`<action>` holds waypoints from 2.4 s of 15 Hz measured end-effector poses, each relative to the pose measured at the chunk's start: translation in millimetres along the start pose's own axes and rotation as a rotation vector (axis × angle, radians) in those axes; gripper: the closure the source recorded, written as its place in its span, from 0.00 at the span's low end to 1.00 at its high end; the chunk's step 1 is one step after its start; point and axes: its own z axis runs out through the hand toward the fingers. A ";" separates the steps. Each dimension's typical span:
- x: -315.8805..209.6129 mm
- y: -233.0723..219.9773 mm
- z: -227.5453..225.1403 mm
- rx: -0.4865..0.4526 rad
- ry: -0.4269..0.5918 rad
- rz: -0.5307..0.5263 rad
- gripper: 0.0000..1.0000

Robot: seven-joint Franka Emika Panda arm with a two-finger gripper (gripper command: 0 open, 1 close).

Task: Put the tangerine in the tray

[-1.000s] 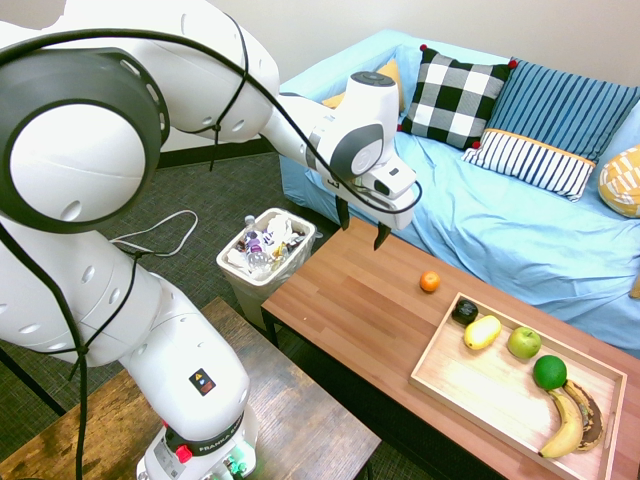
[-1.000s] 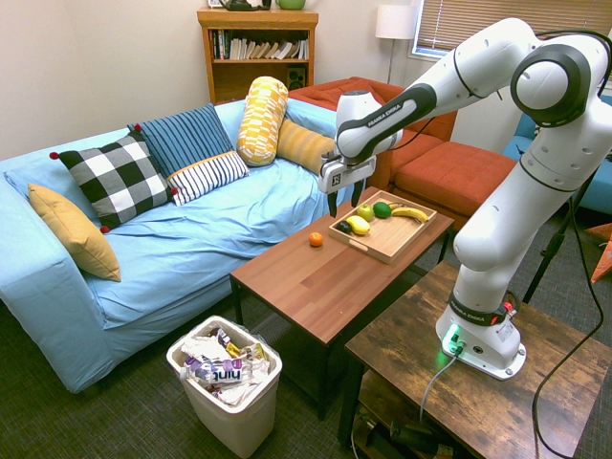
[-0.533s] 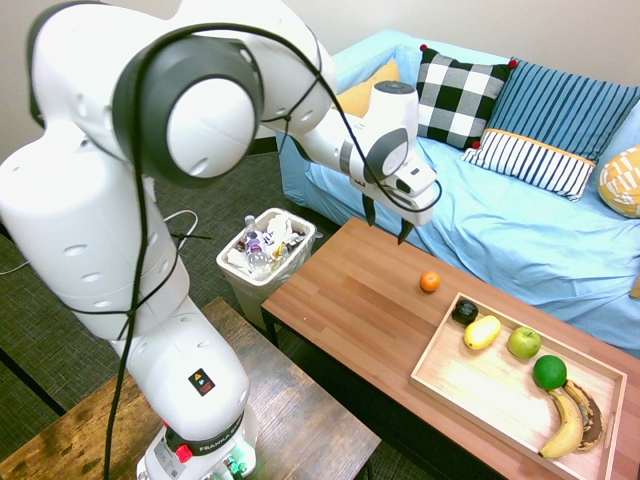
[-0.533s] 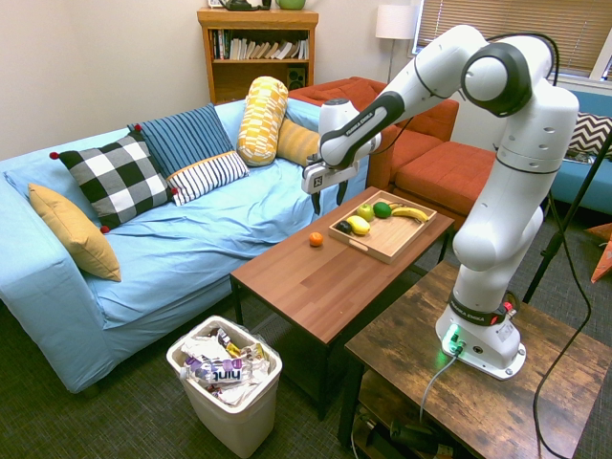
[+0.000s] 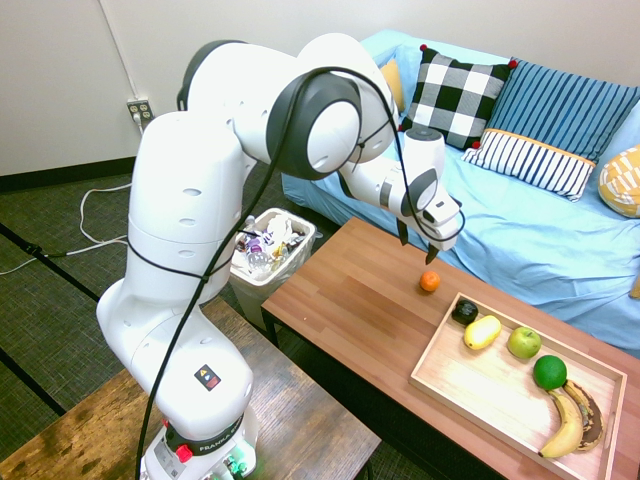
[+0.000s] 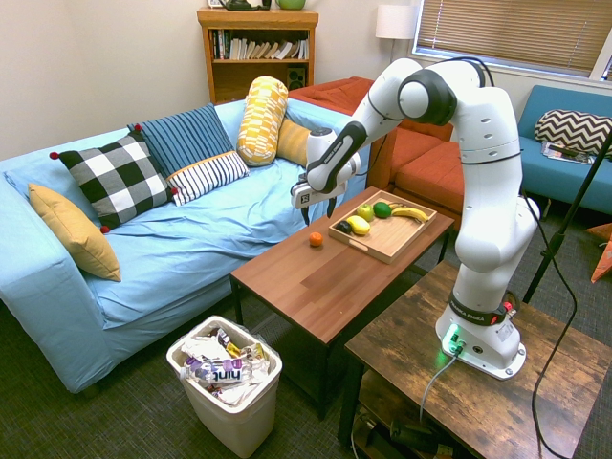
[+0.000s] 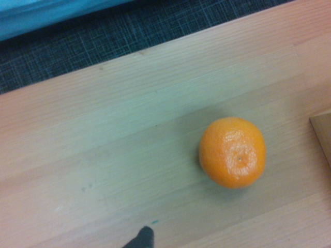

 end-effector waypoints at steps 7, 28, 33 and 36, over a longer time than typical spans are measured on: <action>25.2 -12.4 65.7 -0.050 0.011 0.067 0.00; 33.3 -24.8 121.5 -0.088 0.006 0.097 1.00; 61.2 -7.5 71.7 -0.048 -0.001 0.094 1.00; 103.5 42.0 34.2 -0.075 0.005 0.144 1.00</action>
